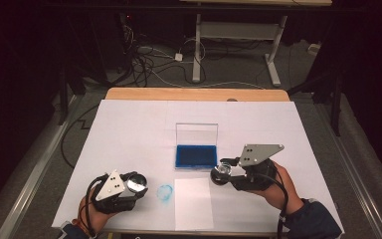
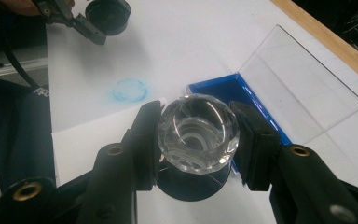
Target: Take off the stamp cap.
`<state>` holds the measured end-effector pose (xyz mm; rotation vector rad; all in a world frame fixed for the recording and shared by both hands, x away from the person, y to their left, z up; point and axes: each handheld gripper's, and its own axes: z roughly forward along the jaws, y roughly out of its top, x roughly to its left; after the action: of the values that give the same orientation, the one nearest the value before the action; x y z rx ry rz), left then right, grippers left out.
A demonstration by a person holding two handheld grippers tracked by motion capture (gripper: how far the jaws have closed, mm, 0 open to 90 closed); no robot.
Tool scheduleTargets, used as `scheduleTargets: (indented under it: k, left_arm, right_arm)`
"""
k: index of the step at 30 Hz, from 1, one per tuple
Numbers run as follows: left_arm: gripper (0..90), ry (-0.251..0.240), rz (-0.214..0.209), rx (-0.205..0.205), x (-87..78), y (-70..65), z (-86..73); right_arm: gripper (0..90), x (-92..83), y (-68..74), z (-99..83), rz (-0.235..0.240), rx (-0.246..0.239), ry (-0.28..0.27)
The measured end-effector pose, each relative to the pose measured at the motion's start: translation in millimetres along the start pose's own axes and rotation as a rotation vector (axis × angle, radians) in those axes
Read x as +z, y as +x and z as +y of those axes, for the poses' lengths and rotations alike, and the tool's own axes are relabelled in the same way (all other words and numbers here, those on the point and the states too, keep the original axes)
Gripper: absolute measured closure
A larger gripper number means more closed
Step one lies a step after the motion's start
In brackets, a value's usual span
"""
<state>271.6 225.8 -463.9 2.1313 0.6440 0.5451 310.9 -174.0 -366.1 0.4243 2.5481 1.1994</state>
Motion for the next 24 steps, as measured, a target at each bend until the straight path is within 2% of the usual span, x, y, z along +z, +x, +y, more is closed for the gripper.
scheduleTargets:
  k: [2,14,24]
  left_arm:
    - [36.3,-0.007,-0.009,-0.009,0.1,1.3,-0.8]
    - [36.2,0.015,-0.030,0.011,5.1,0.4,-0.2]
    - [36.3,-0.004,-0.037,-0.013,8.6,1.0,0.0]
  right_arm:
    - [56.3,0.0,-0.3,0.2,-0.003,-0.004,0.004]
    - [56.3,-0.2,-4.0,-0.6,-0.017,-0.002,0.003]
    - [56.3,-0.7,-3.7,1.9,-0.028,-0.002,0.000]
